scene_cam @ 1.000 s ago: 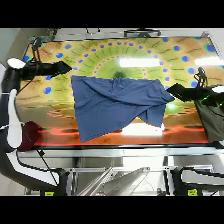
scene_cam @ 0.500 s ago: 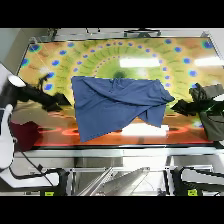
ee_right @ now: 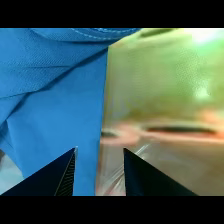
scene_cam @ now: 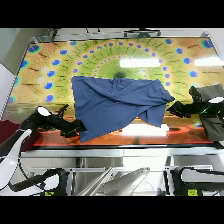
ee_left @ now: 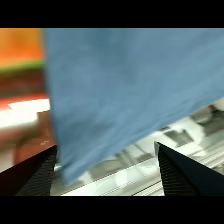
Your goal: Fold the shirts.
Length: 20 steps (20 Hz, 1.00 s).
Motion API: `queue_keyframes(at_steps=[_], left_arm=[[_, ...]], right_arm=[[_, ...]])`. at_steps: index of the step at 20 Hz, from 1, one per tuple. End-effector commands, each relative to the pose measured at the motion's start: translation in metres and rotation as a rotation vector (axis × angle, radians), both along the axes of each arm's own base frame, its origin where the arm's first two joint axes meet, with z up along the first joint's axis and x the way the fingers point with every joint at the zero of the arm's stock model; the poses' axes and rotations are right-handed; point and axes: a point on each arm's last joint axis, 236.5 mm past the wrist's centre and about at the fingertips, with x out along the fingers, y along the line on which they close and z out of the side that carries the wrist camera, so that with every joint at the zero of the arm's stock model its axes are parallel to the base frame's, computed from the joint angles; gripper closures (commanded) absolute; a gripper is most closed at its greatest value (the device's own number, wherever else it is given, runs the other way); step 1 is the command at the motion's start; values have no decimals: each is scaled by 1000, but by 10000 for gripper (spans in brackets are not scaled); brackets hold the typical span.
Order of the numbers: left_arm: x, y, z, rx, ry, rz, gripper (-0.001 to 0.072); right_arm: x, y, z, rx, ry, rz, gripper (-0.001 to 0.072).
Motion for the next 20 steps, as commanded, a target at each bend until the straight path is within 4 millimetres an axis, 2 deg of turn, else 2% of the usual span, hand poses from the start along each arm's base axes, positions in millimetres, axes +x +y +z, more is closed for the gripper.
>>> queue_keyframes(at_steps=[1,2,3,4,5,6,10,14,15,16,17,19,20], left_arm=[[6,-25,-29,2,-33,-3,13],[3,-32,-33,-1,-9,-36,17],[3,-37,-35,-6,4,-63,187],[5,-43,-34,-20,7,-100,470],[9,-47,-30,-36,4,-136,668],[15,-51,-24,-53,-7,-165,712],[49,-55,18,-88,-109,-195,712],[91,-42,72,-94,-273,-161,712],[99,-38,83,-92,-307,-151,712],[106,-33,94,-92,-336,-140,713],[113,-27,104,-90,-364,-127,713],[128,-16,127,-88,-426,-101,713],[135,-10,144,-85,-465,-93,712]], right_arm=[[1,4,0,7,-2,4,372],[1,4,1,10,-4,1,372],[2,4,1,12,-4,-1,372],[2,4,1,11,-4,-1,372],[2,4,1,12,-3,-1,372],[2,4,1,12,-3,-1,372],[-1,10,-11,33,32,2,372],[4,41,-27,84,61,25,373],[6,52,-28,101,62,31,395],[9,62,-25,116,46,51,609],[13,72,-18,132,20,70,696],[18,86,9,172,-25,124,697],[20,90,37,190,-68,167,697]])
